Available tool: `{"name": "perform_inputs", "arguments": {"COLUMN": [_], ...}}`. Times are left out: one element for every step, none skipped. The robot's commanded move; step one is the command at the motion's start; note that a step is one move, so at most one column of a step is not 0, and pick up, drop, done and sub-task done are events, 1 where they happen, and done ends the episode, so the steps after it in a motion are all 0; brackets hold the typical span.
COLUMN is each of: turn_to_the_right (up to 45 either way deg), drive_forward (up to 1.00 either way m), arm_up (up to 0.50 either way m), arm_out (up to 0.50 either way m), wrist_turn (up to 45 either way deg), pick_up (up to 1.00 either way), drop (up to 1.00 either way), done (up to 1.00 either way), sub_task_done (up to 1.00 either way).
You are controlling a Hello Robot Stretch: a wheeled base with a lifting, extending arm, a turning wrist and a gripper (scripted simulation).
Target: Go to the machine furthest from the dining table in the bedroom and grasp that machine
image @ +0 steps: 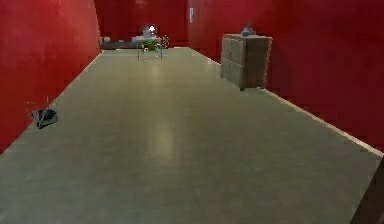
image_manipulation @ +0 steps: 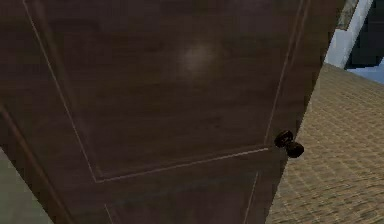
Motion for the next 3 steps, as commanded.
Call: {"name": "perform_inputs", "arguments": {"turn_to_the_right": [-12.0,0.0,0.0], "drive_forward": [0.00,1.00,1.00], "arm_up": [0.00,0.00,0.00], "arm_out": [0.00,0.00,0.00], "wrist_turn": [0.0,0.0,0.0], "pick_up": [0.00,0.00,0.00], "drop": [0.00,0.00,0.00], "done": [0.00,0.00,0.00], "sub_task_done": [0.00,0.00,0.00]}}
